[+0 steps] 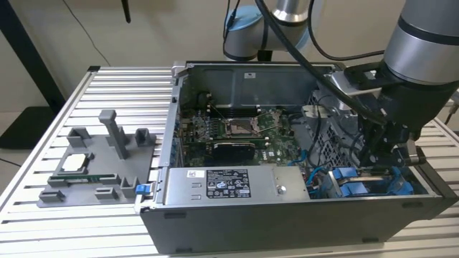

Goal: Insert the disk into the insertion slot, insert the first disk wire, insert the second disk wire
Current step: 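Insert the second disk wire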

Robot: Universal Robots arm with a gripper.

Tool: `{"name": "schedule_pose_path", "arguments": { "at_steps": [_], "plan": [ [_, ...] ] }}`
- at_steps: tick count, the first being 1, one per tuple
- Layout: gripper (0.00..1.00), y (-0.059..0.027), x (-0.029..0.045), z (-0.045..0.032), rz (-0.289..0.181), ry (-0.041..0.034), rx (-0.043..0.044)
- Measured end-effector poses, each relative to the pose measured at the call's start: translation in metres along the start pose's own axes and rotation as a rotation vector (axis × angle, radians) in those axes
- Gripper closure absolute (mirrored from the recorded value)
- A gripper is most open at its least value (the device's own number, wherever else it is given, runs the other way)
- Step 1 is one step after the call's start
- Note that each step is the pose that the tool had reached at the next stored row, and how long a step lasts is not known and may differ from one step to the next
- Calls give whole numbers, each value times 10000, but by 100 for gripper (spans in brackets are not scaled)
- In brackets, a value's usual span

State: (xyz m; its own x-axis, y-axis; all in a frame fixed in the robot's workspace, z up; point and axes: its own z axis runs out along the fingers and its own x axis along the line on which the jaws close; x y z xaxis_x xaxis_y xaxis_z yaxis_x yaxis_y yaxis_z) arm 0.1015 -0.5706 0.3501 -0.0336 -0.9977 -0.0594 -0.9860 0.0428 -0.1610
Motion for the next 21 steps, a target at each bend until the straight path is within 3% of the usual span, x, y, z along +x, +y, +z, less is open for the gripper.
{"name": "schedule_pose_path", "arguments": {
  "at_steps": [4, 11, 21],
  "plan": [
    [100, -39, 4, 31, -9, 40, 25],
    [100, -44, 13, 74, -18, 50, 165],
    [100, -55, 12, 83, -11, -15, 214]
  ]
}}
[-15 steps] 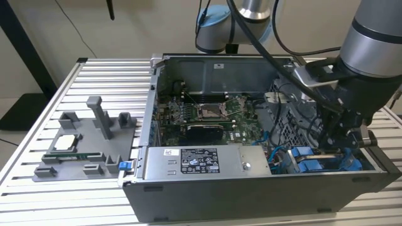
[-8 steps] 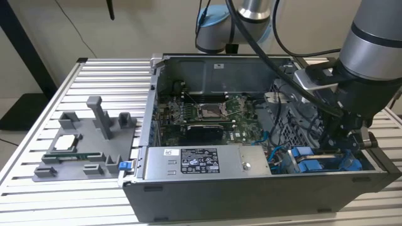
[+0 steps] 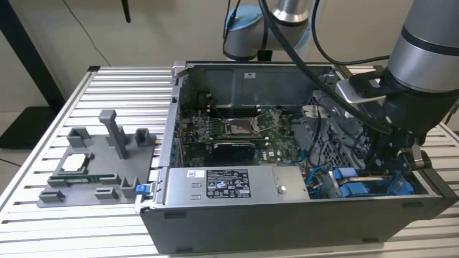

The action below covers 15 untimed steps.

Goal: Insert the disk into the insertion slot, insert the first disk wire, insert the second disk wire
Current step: 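Insert the second disk wire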

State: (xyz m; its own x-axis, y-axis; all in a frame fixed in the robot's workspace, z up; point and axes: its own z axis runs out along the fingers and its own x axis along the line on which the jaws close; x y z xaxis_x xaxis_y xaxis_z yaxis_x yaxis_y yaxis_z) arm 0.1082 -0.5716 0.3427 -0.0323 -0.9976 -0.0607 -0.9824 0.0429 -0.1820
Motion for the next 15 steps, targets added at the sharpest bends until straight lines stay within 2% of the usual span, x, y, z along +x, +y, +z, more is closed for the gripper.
{"name": "schedule_pose_path", "arguments": {
  "at_steps": [2, 7, 15],
  "plan": [
    [100, -1, 0, 1, 2, -19, 7],
    [100, 2, 0, 11, 22, -142, 61],
    [100, 4, 18, 24, 24, -146, 66]
  ]
}}
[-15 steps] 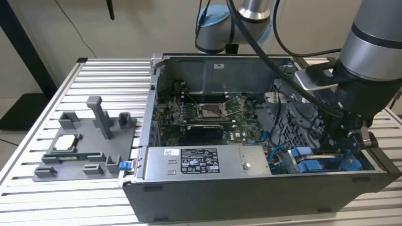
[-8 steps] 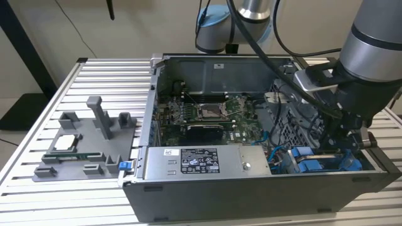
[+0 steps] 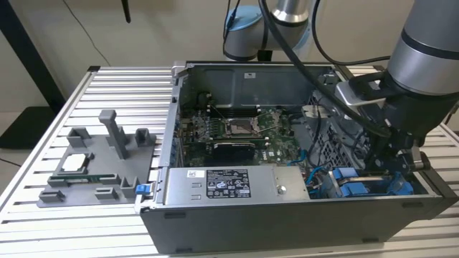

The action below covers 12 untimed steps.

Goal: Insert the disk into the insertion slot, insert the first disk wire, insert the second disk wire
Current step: 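Insert the second disk wire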

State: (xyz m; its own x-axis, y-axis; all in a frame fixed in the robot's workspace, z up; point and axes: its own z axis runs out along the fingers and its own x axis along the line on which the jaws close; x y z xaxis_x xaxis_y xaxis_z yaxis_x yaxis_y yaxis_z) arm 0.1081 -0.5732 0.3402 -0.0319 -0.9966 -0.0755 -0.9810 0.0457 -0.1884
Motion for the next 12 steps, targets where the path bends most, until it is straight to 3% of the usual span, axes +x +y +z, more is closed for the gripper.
{"name": "schedule_pose_path", "arguments": {
  "at_steps": [9, 10, 12],
  "plan": [
    [100, 10, 10, 54, -1, 3, 5],
    [0, 10, 10, 50, 1, -6, 5],
    [0, -1, 6, -4, 5, -20, 6]
  ]
}}
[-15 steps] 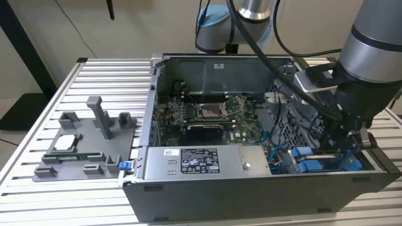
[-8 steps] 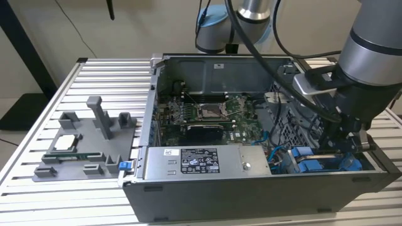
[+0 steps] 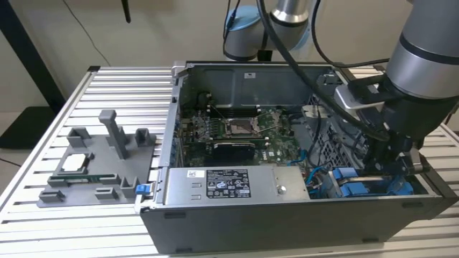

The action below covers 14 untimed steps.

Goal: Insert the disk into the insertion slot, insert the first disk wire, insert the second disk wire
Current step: 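Insert the second disk wire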

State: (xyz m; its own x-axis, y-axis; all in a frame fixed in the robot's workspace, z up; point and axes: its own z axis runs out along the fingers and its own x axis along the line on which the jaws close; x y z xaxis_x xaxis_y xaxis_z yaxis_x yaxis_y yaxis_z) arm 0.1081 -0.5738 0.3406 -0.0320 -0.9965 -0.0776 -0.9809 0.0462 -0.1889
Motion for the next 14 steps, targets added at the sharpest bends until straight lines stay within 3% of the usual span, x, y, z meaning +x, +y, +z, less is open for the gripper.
{"name": "schedule_pose_path", "arguments": {
  "at_steps": [4, 9, 14],
  "plan": [
    [0, -27, -11, -135, 1, -2, -1],
    [0, -42, -17, -217, 3, -1, -3],
    [0, -47, -19, -240, 3, 2, -5]
  ]
}}
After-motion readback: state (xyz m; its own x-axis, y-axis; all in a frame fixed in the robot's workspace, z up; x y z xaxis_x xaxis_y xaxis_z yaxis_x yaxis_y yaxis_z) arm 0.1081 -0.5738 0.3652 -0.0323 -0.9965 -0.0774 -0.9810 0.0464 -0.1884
